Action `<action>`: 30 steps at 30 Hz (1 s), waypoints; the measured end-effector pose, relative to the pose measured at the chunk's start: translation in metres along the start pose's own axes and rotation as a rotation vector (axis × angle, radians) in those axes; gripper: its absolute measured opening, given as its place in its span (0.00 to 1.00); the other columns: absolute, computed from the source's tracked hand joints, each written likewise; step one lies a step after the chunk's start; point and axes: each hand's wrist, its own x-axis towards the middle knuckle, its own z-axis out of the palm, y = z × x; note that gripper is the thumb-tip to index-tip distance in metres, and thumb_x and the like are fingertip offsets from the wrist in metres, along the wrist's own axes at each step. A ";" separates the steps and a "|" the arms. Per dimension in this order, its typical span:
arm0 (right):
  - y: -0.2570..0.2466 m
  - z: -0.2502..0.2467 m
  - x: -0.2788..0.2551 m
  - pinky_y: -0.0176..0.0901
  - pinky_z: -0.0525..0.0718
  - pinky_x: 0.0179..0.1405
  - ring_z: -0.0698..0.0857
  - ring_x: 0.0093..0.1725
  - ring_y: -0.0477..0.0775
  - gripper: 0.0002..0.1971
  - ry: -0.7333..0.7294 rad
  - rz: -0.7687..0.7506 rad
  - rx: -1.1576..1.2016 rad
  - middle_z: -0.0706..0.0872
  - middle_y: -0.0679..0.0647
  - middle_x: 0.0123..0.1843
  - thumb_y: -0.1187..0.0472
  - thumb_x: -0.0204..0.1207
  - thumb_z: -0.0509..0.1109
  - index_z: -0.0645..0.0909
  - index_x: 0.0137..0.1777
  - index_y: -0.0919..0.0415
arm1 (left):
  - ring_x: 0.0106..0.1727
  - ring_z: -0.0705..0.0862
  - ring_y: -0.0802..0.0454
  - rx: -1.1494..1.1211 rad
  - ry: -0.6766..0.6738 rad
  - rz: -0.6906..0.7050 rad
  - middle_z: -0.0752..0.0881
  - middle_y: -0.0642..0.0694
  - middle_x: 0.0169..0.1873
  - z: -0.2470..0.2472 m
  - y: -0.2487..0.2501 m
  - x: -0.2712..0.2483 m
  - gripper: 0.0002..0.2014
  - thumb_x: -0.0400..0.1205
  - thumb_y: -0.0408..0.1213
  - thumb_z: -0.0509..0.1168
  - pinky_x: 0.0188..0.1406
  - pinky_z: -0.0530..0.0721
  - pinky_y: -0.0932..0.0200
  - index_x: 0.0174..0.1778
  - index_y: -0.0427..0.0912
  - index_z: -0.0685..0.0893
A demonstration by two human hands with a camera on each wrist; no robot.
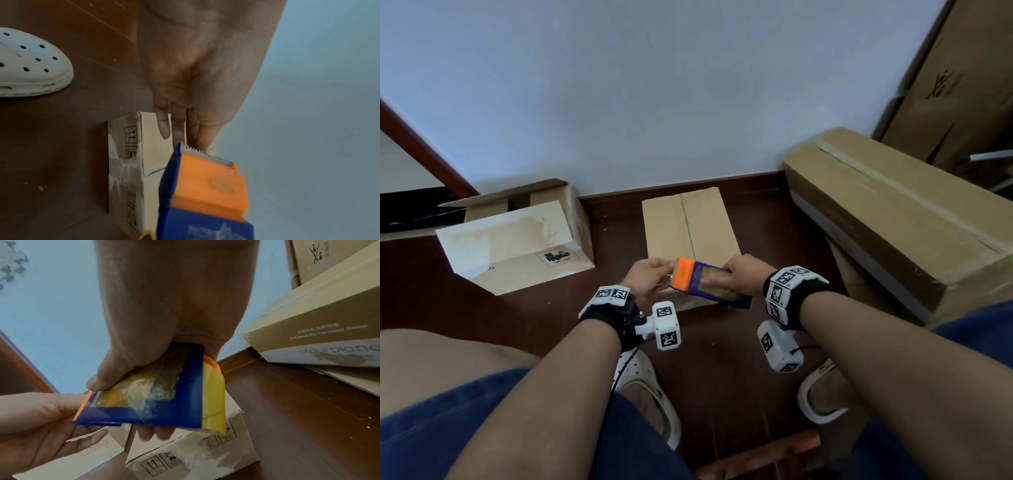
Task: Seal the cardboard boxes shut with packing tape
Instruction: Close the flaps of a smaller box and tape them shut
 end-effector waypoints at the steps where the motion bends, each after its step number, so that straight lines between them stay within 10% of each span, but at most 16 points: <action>1: 0.000 0.000 0.001 0.47 0.82 0.40 0.88 0.43 0.58 0.34 0.001 0.002 -0.018 0.89 0.60 0.46 0.29 0.73 0.62 0.86 0.51 0.63 | 0.39 0.84 0.46 0.009 0.015 0.017 0.89 0.37 0.42 -0.003 -0.003 0.002 0.06 0.82 0.35 0.69 0.47 0.80 0.50 0.48 0.38 0.88; 22: -0.024 0.038 0.026 0.39 0.71 0.25 0.76 0.29 0.51 0.26 -0.029 0.069 -0.463 0.77 0.51 0.31 0.32 0.76 0.61 0.76 0.37 0.58 | 0.46 0.83 0.49 -0.058 0.335 0.008 0.85 0.45 0.38 -0.037 -0.092 0.002 0.13 0.76 0.18 0.69 0.45 0.83 0.65 0.43 0.42 0.82; 30: -0.033 0.050 0.039 0.40 0.72 0.25 0.76 0.28 0.51 0.26 0.006 0.106 -0.480 0.77 0.52 0.31 0.35 0.77 0.62 0.73 0.30 0.57 | 0.48 0.84 0.49 -0.018 0.436 0.082 0.86 0.46 0.40 -0.026 -0.104 0.016 0.12 0.75 0.21 0.70 0.59 0.82 0.52 0.46 0.43 0.83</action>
